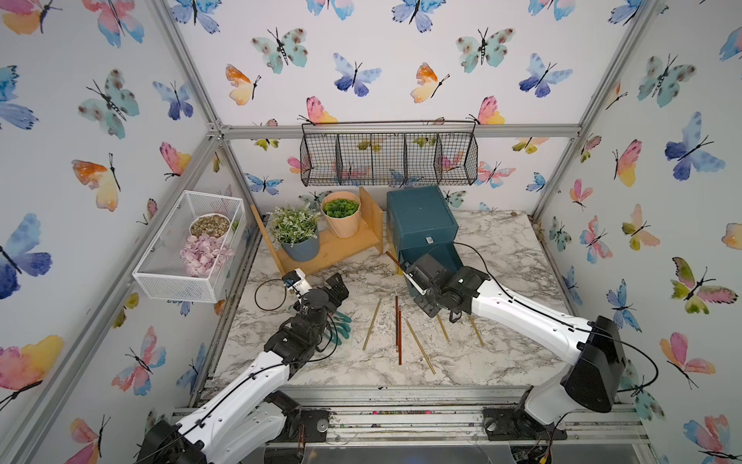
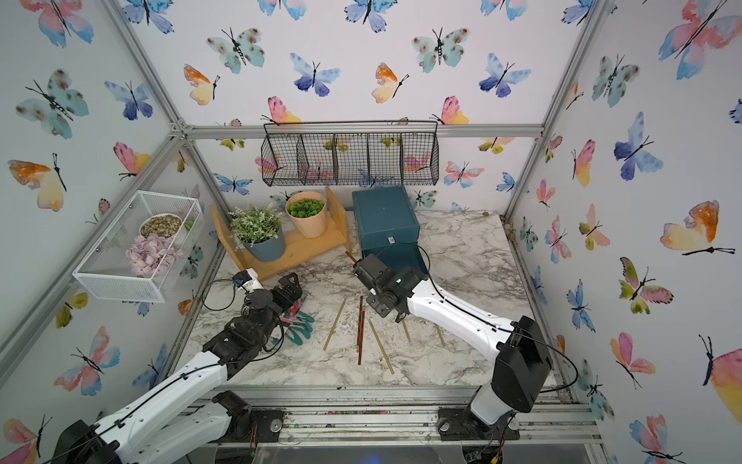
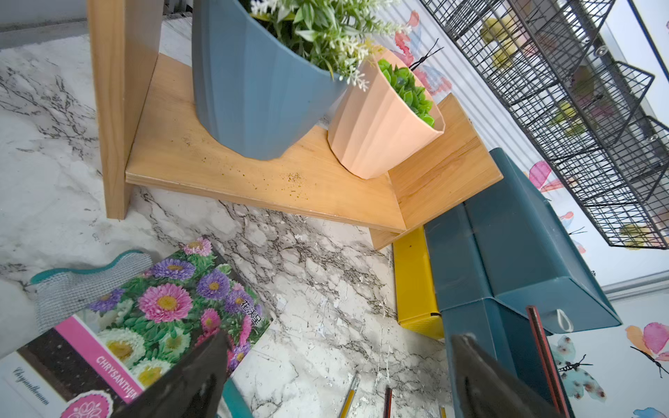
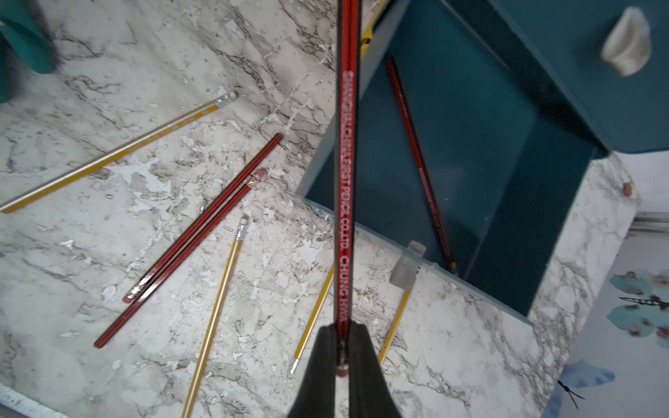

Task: Please place the pencils in the drawer according to their color
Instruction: Place the pencil in the drawer.

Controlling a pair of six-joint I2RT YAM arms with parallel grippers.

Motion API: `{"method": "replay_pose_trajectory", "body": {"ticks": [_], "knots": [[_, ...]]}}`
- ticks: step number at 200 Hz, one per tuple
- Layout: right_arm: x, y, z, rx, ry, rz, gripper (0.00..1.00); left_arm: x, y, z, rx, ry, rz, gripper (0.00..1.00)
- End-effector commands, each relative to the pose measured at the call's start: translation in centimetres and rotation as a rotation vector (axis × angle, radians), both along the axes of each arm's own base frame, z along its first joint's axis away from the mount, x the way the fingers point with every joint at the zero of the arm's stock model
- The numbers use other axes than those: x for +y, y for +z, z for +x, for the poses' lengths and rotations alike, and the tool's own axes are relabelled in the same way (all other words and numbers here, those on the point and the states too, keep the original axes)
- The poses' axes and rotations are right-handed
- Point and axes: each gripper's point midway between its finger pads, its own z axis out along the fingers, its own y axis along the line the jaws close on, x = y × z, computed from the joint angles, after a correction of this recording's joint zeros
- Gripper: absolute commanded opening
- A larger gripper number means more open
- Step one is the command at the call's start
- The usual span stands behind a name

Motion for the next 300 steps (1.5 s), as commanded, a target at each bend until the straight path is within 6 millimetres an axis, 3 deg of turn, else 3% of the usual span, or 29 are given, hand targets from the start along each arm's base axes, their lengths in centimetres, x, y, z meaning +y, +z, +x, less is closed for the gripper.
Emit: {"method": "replay_pose_trajectory", "body": {"ticks": [1, 82, 147, 215, 250, 300], "knots": [[-2.9, 1.3, 0.9, -0.059, -0.055, -0.081, 0.03, 0.4, 0.0, -0.1, -0.008, 0.008, 0.011, 0.98], [-6.5, 2.1, 2.0, -0.101, -0.107, -0.157, 0.03, 0.3, -0.4, -0.1, -0.001, 0.007, 0.010, 0.98], [-6.7, 1.9, 2.9, -0.126, -0.050, -0.247, 0.03, 0.1, -0.7, 0.1, 0.008, 0.002, 0.012, 0.98], [-5.5, 2.0, 4.5, -0.152, 0.062, -0.309, 0.03, 0.0, -1.0, 0.1, 0.018, -0.005, 0.012, 0.99], [-6.4, 2.8, 5.6, -0.189, 0.052, -0.332, 0.03, 0.0, -0.9, 0.1, 0.014, -0.002, 0.008, 0.98], [-7.7, 2.1, 6.2, -0.163, 0.048, -0.357, 0.03, -0.1, -1.1, 0.2, 0.020, -0.005, 0.008, 0.98]]}}
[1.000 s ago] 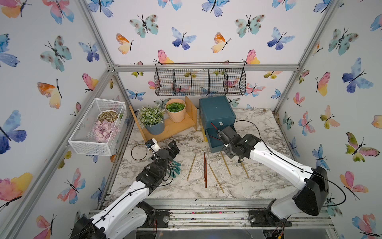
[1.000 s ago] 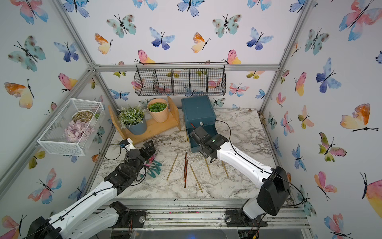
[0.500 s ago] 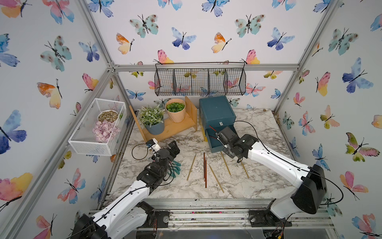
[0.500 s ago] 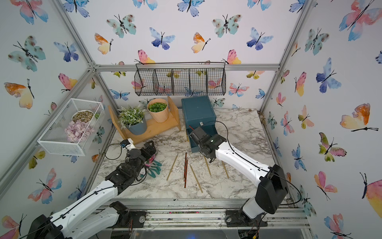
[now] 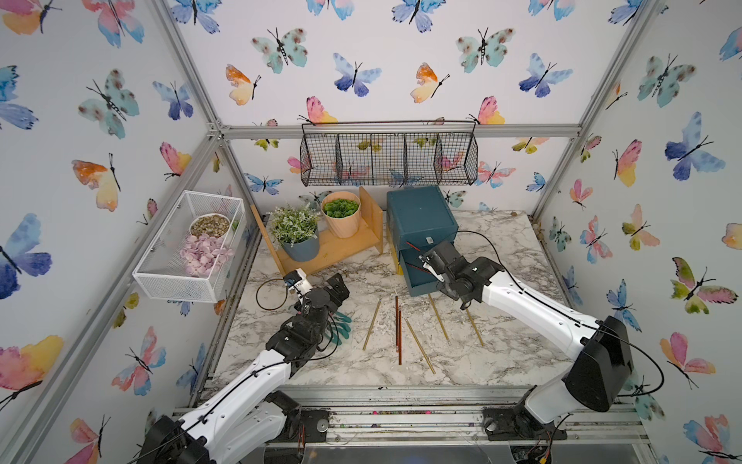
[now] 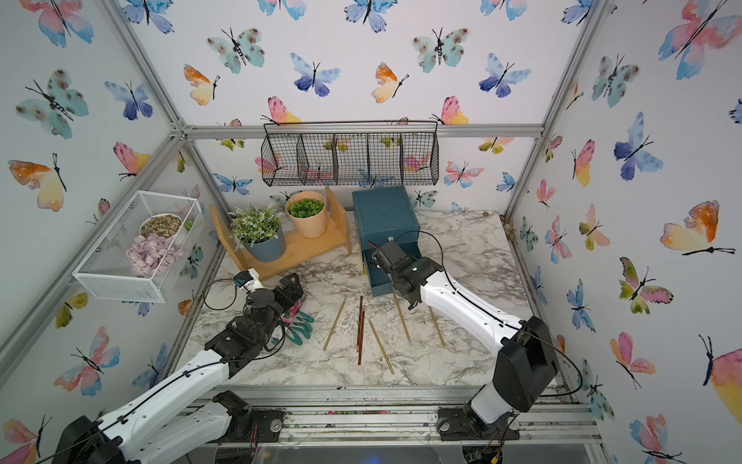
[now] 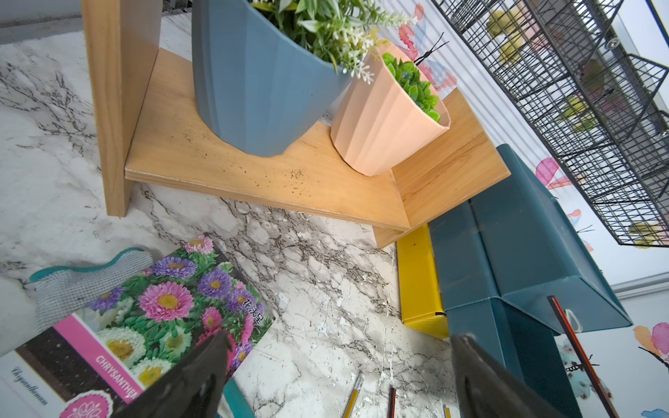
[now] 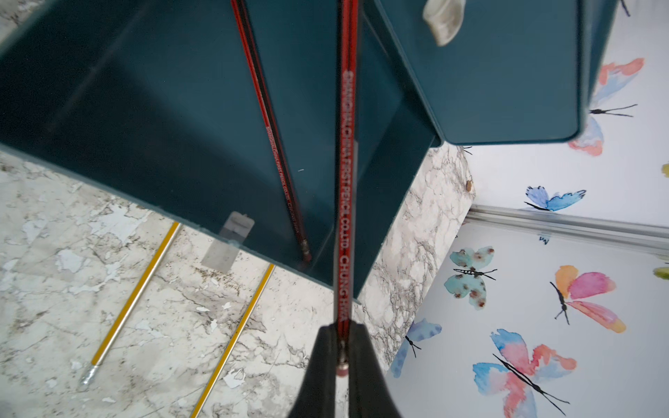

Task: Please place the pencils in the drawer according to their color
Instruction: Place the pencil in the drawer.

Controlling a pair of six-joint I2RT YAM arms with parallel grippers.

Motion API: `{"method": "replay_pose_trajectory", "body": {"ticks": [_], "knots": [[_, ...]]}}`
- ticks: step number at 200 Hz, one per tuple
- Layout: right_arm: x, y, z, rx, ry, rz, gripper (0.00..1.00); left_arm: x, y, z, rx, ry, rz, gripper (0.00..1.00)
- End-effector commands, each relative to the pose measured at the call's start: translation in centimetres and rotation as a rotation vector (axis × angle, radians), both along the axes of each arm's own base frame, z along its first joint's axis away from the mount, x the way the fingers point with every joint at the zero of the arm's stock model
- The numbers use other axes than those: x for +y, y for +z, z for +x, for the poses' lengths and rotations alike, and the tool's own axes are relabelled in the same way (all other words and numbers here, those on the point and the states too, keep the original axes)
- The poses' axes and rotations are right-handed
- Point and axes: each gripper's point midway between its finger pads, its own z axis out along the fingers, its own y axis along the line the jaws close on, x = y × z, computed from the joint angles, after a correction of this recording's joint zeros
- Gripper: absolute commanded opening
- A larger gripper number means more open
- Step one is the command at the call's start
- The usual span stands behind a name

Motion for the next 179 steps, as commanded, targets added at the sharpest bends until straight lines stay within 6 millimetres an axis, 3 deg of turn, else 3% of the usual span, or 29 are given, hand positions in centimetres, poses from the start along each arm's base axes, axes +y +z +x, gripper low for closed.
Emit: {"method": "replay_pose_trajectory", "body": {"ticks": [1, 70, 130, 179], "knots": [[-0.6, 0.1, 0.6, -0.010, -0.004, -0.027, 0.03, 0.0, -0.6, 0.0, 0.008, -0.006, 0.003, 0.98], [-1.0, -1.3, 0.4, 0.021, 0.021, -0.074, 0.03, 0.0, -0.4, 0.0, 0.006, -0.007, 0.003, 0.98], [-1.3, -2.5, 1.7, 0.014, 0.003, -0.140, 0.03, -0.2, -0.4, 0.2, 0.007, -0.014, 0.003, 0.99], [-1.8, -2.5, 2.9, 0.001, -0.028, -0.149, 0.20, -0.2, -0.1, 0.2, 0.002, -0.012, 0.005, 0.98]]}}
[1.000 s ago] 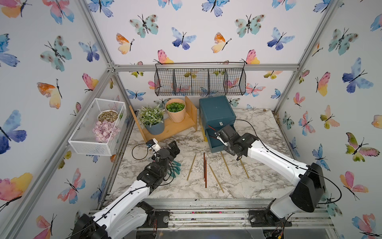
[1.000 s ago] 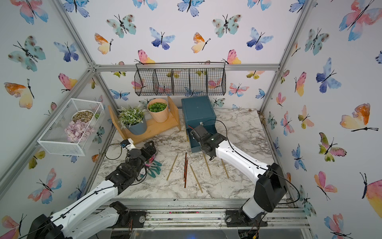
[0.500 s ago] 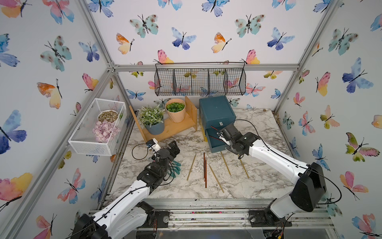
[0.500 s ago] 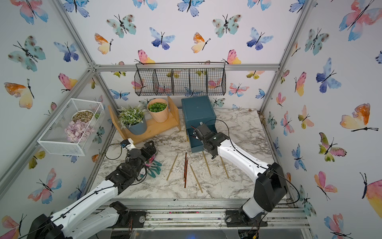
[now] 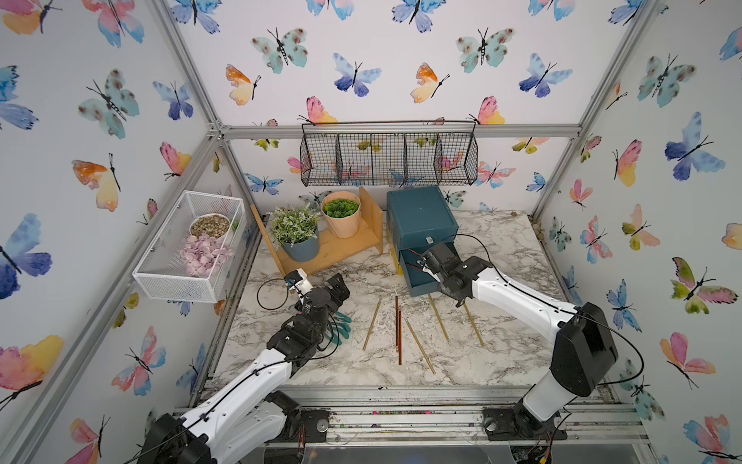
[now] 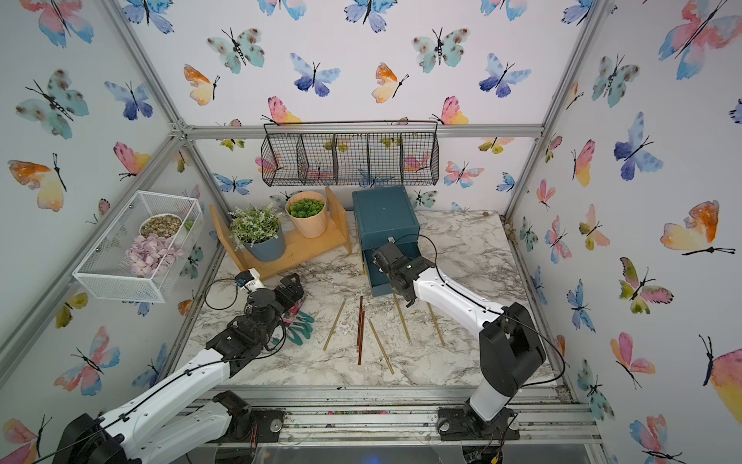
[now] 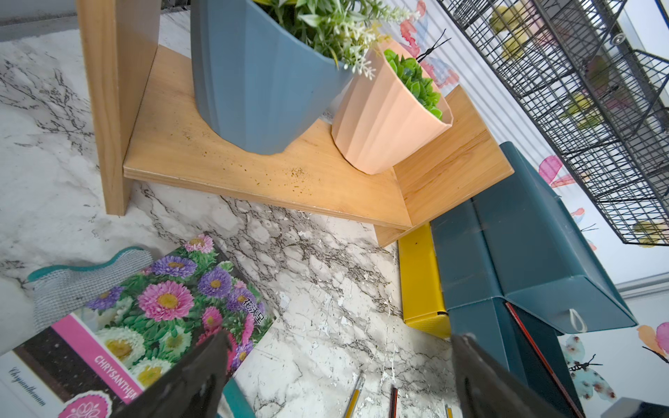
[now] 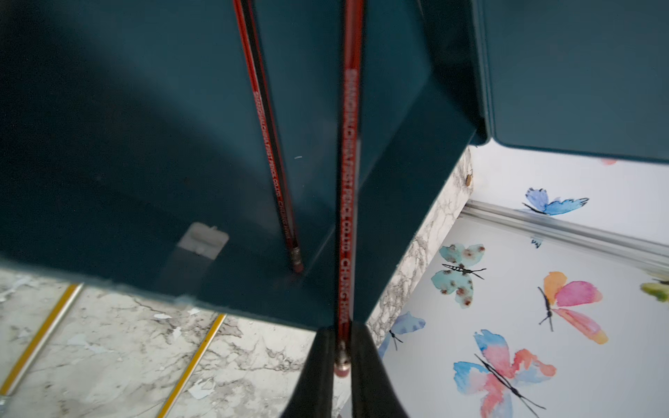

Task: Please place the pencils in the drawer according to their color
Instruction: Place the pencil in the drawer.

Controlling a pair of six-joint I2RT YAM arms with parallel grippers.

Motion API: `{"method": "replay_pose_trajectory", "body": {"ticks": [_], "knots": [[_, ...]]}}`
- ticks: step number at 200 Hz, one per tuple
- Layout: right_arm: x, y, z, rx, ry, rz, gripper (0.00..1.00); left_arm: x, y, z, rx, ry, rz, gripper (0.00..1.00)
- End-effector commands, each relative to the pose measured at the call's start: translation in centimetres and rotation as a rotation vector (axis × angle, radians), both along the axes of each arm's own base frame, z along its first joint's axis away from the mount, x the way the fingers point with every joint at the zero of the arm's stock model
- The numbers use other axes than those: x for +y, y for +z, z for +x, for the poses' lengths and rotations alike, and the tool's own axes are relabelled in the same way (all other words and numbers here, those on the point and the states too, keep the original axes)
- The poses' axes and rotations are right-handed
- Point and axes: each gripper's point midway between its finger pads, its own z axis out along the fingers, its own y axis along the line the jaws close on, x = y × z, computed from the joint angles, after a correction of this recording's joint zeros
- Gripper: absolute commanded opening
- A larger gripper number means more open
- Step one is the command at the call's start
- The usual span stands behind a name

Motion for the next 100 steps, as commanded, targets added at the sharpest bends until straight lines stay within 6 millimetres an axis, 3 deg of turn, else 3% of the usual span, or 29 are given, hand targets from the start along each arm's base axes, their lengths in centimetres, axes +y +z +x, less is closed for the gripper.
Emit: {"method": "replay_pose_trajectory", "body": {"ticks": [1, 64, 100], "knots": [[-0.5, 0.8, 1.0, -0.040, -0.032, -0.007, 0.21, -0.1, 0.1, 0.1, -0.002, -0.011, 0.002, 0.98], [-0.7, 1.0, 1.8, -0.053, -0.070, 0.003, 0.28, -0.3, 0.0, 0.2, 0.001, -0.018, 0.004, 0.98], [0.1, 3.2, 2.1, -0.092, -0.092, 0.110, 0.29, -0.7, -0.3, 0.2, 0.015, -0.049, 0.015, 0.98]]}}
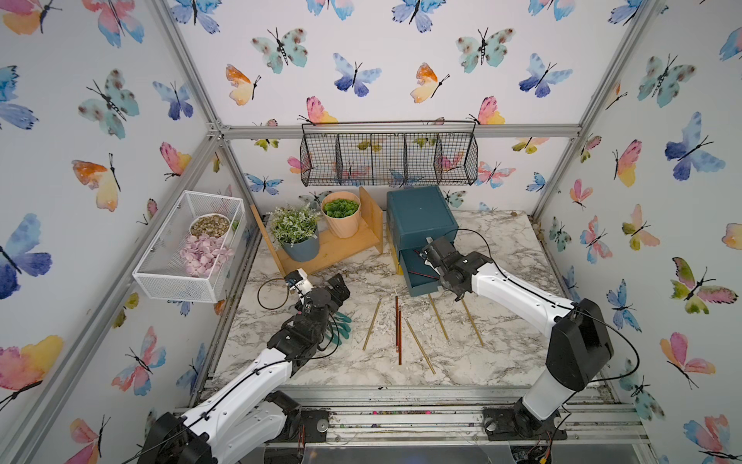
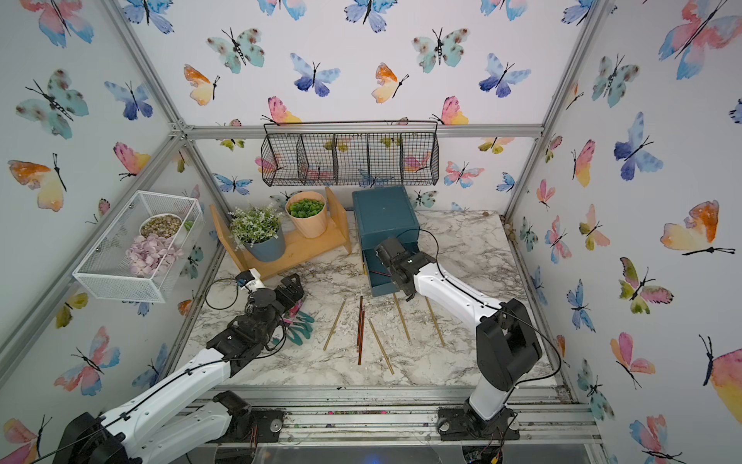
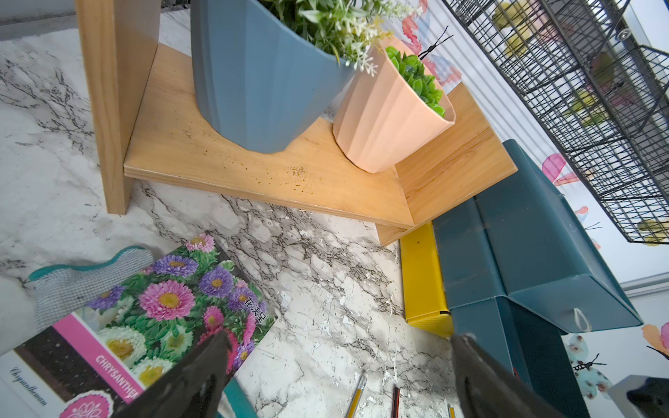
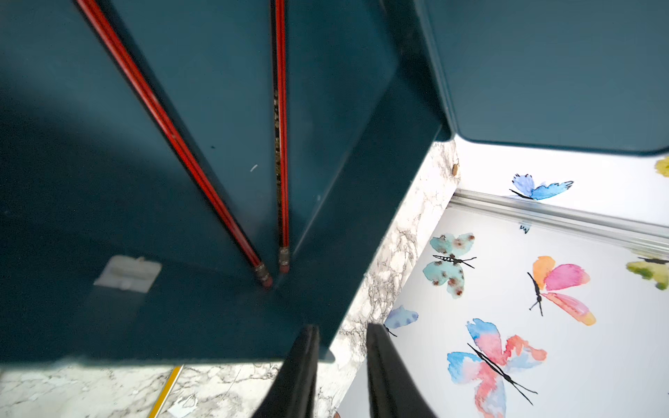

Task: Please place the pencils in the drawer according to their color
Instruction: Place the pencil in the drawer, then pick up the pencil from the center of the board.

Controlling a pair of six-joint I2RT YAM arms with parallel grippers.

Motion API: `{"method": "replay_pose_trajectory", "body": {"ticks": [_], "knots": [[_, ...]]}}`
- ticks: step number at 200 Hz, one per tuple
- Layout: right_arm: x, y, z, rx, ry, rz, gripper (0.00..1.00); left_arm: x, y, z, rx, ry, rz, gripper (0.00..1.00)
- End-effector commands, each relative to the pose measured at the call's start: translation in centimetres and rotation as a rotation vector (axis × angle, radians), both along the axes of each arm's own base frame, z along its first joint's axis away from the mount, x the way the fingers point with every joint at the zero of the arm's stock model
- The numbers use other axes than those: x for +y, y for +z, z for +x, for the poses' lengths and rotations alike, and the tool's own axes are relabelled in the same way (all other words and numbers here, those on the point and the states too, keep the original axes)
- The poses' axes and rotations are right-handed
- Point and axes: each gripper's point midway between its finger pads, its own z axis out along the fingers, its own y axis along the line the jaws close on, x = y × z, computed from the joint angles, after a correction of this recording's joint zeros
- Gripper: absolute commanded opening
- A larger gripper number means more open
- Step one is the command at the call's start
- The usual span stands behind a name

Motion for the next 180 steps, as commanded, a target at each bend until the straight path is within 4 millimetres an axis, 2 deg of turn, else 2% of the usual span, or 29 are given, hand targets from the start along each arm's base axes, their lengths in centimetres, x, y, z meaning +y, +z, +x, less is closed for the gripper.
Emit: {"method": "replay_pose_trajectory", "body": {"ticks": [1, 24, 50, 70, 97, 115, 121, 129, 173, 180], "knots": [[0.5, 2.2, 0.5, -0.049, -0.034, 0.091, 0.29, -0.7, 0.0, 0.1, 0.009, -0.048, 0.008, 0.99], [1.1, 4.1, 0.6, -0.093, -0.055, 0.189, 0.36, -1.6, -0.5, 0.1, 0.035, -0.099, 0.015, 1.00], [1.8, 5.6, 0.4, -0.140, -0.066, 0.311, 0.43, -3.3, -1.4, 0.0, 0.109, -0.197, 0.048, 0.95], [1.8, 6.9, 0.2, -0.197, -0.091, 0.395, 0.55, -4.8, -2.4, -0.2, 0.164, -0.274, 0.052, 0.92], [1.4, 8.6, -0.2, -0.269, -0.144, 0.506, 0.69, -6.5, -3.9, -1.0, 0.246, -0.366, 0.067, 0.83], [1.2, 9.4, -0.5, -0.311, -0.173, 0.577, 0.77, -7.8, -5.2, -2.2, 0.309, -0.438, 0.081, 0.77], [1.1, 9.6, -0.7, -0.321, -0.184, 0.600, 0.87, -8.3, -5.7, -2.6, 0.331, -0.464, 0.087, 0.74], [1.0, 9.8, -0.8, -0.331, -0.196, 0.622, 0.92, -8.9, -6.5, -3.4, 0.367, -0.497, 0.100, 0.71], [-0.1, 11.2, -1.5, -0.433, -0.281, 0.766, 0.99, -13.0, -10.7, -8.1, 0.521, -0.703, 0.197, 0.56], [-0.8, 11.7, -1.6, -0.478, -0.306, 0.781, 0.98, -13.5, -11.3, -8.7, 0.537, -0.729, 0.223, 0.54]]}}
